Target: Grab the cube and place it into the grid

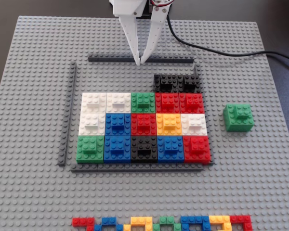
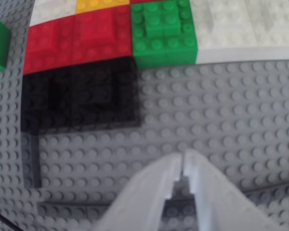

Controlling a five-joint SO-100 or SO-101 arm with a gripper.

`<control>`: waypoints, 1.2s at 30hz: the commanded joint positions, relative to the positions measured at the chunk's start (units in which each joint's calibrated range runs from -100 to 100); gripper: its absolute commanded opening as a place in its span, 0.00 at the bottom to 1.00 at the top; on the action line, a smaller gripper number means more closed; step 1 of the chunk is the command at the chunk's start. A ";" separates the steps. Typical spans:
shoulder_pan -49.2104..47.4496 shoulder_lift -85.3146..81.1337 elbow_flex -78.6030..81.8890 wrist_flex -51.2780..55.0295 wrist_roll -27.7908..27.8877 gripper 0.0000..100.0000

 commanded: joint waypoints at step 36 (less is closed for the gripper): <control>-3.82 5.53 -9.80 1.54 2.93 0.00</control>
